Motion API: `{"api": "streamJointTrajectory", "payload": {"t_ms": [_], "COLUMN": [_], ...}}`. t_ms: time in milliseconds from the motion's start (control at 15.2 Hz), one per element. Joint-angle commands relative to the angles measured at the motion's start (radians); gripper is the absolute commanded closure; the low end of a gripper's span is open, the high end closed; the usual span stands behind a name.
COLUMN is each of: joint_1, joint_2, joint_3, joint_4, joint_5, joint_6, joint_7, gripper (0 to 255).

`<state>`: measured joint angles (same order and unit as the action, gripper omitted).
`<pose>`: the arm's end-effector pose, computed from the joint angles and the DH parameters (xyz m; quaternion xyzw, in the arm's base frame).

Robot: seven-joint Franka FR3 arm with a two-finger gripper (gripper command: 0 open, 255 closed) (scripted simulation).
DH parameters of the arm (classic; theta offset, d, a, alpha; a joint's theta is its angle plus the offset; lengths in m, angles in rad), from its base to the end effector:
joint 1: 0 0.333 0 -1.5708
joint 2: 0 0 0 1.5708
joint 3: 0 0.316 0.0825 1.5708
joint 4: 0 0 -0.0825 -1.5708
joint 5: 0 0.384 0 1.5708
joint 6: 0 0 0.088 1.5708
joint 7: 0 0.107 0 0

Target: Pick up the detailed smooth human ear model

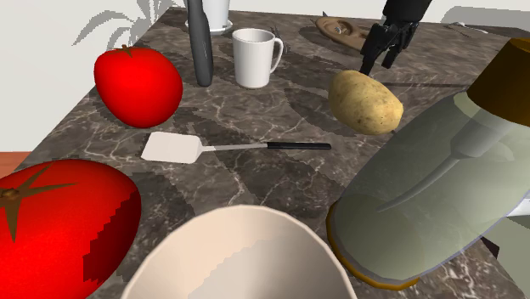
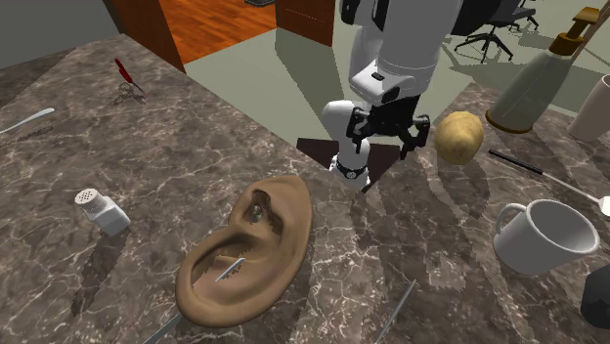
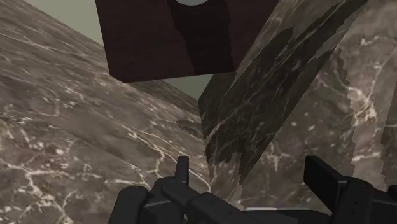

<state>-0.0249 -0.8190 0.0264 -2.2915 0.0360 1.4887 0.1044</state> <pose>0.2894 0.0077 0.6232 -0.9985 0.0539 -0.0076 0.0087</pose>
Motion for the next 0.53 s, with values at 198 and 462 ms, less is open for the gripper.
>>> {"api": "streamJointTrajectory", "payload": {"t_ms": [198, 462], "joint_1": [-0.016, -0.037], "joint_2": [0.064, 0.155], "joint_3": [-0.017, -0.038], "joint_4": [0.027, 0.077], "joint_5": [-0.055, -0.122], "joint_6": [0.07, 0.159], "joint_7": [-0.037, -0.078], "gripper": [0, 0]}}
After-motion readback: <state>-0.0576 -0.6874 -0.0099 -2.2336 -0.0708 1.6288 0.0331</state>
